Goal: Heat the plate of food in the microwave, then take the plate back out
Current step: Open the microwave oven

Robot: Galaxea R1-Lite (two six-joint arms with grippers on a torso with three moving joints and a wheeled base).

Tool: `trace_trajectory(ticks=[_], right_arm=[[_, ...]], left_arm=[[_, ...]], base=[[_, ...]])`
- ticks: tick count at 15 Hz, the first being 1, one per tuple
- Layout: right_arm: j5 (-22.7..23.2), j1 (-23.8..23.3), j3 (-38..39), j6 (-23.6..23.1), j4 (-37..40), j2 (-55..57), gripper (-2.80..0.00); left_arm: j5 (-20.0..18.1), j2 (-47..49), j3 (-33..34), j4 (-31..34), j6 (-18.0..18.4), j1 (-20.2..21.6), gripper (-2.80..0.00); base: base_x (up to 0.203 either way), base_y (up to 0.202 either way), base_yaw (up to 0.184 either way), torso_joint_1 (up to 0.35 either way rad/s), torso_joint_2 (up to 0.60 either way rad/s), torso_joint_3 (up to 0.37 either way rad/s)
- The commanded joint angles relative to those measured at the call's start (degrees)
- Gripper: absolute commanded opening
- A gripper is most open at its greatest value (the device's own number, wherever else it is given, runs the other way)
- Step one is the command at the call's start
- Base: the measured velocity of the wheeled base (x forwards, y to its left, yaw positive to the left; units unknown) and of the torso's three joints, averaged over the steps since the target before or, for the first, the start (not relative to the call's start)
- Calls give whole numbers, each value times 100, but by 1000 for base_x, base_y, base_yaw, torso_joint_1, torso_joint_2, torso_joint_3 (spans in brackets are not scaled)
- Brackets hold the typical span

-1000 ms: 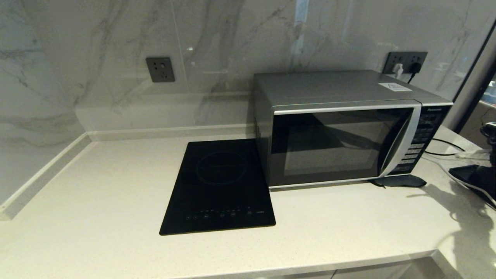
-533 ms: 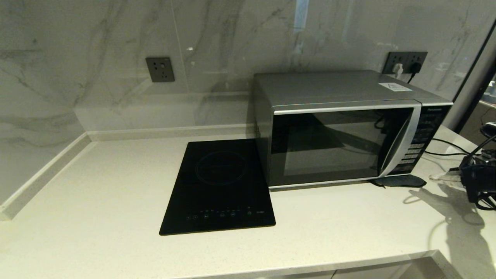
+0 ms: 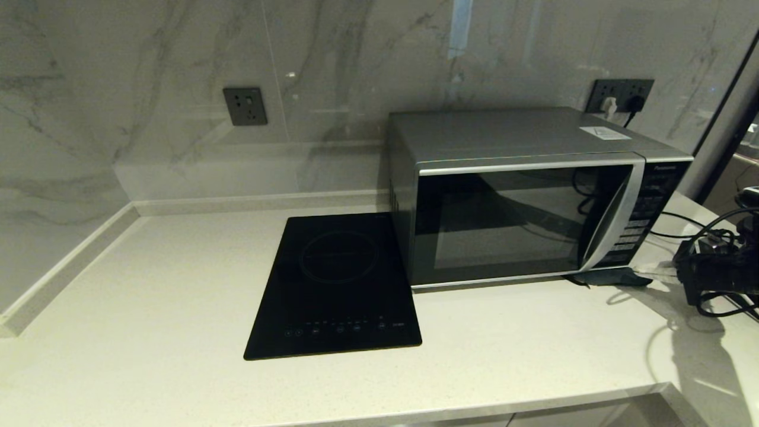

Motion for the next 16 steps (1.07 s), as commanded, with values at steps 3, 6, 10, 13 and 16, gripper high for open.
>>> trace_trajectory(ticks=[3,6,10,13,16], right_arm=[[32,60,-176,504,-634,226,-280],[32,122,-202,612,-785,278,-280],[32,256,-217,668,-785,292,-280],[32,268,-283,716,-794,368,-280],[32,269,-356,718,-792,477,-280]], left_arm=[[3,9,0,-2,-3,1,-280],[3,9,0,-2,-3,1,-280],[3,9,0,-2,-3,1,-280],[3,9,0,-2,-3,1,-280],[3,9,0,-2,-3,1,-280]], base=[[0,0,0,0,0,0],[0,0,0,0,0,0],[0,0,0,0,0,0],[0,0,0,0,0,0],[0,0,0,0,0,0]])
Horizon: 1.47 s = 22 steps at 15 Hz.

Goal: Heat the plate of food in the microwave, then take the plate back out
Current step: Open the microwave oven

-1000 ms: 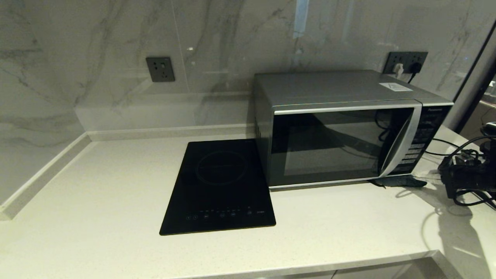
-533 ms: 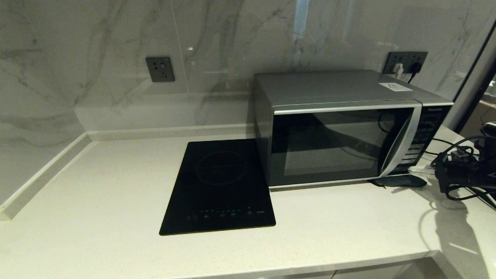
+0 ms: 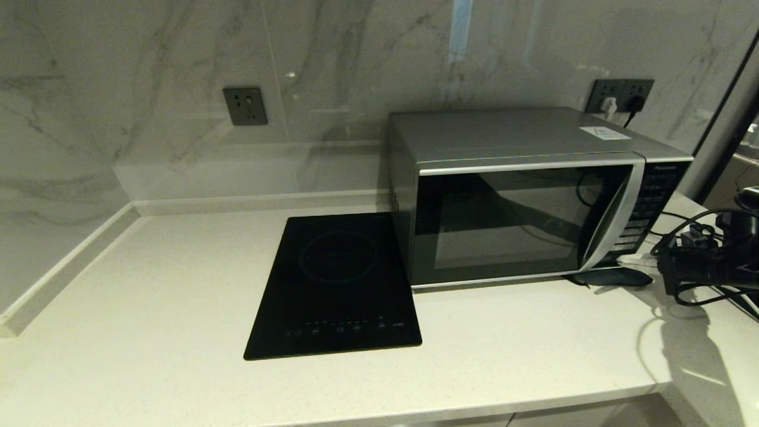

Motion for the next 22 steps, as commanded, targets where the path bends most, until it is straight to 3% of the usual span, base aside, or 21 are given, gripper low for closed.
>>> trace_trajectory(ticks=[1,22], right_arm=[[30,3,-60,31,-2,98,-280],[21,199,-432,198,2,243,-280]], left_arm=[[4,9,0,-2,-5,1,-280],[4,9,0,-2,-5,1,-280]], base=[[0,0,0,0,0,0],[0,0,0,0,0,0]])
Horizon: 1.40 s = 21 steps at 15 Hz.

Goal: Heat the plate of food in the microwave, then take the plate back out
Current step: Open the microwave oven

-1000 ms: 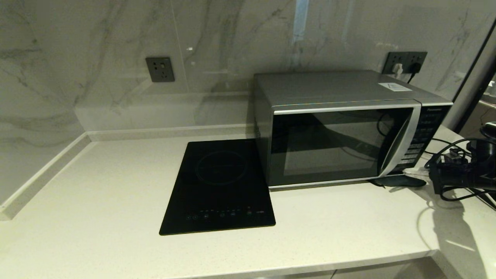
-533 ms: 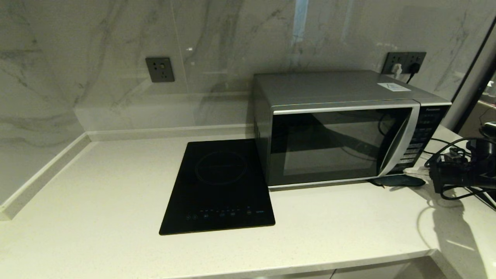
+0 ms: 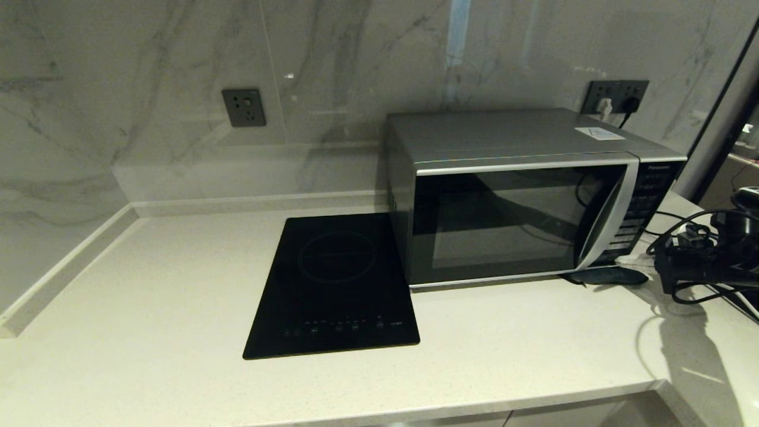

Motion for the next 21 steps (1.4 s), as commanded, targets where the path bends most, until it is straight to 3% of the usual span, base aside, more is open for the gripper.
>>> trace_trajectory(ticks=[1,16,21], right_arm=[[49,59,-4,76,-12,-30,-280],[-12,137,-345,338,-153,265,-280],[-250,112,-587,721,-479,391,-280]], left_arm=[[3,9,0,-2,-6,1,-280],[3,9,0,-2,-6,1,-280],[3,9,0,-2,-6,1,-280]], base=[[0,0,0,0,0,0],[0,0,0,0,0,0],[0,0,0,0,0,0]])
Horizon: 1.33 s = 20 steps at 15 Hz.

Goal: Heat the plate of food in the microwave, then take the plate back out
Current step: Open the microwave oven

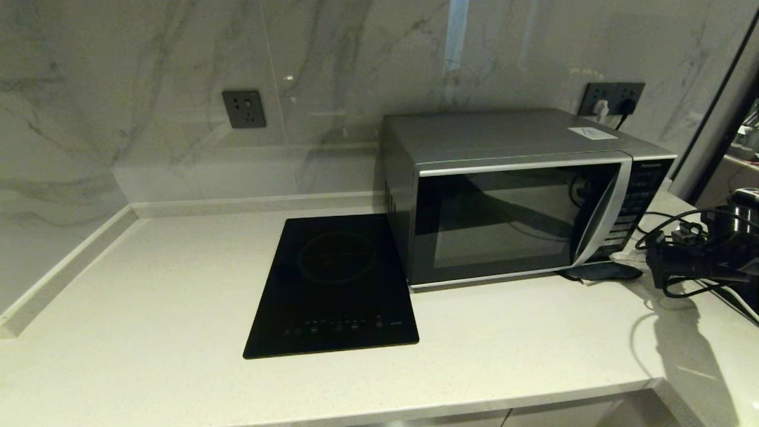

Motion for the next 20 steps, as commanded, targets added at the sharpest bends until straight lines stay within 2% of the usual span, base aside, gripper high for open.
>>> trace_trajectory(ticks=[1,9,15,20], right_arm=[[20,-12,-123,181,-200,63,-280],[-42,-13,152,268,-298,-166,-280],[-50,-46,1507,-56,-500,-1042,-280],[-107,-120,2724,-119,-830,-2202,-280]], left_arm=[[3,9,0,-4,-6,1,-280],[3,9,0,-4,-6,1,-280],[3,9,0,-4,-6,1,-280],[3,9,0,-4,-6,1,-280]], base=[[0,0,0,0,0,0],[0,0,0,0,0,0],[0,0,0,0,0,0],[0,0,0,0,0,0]])
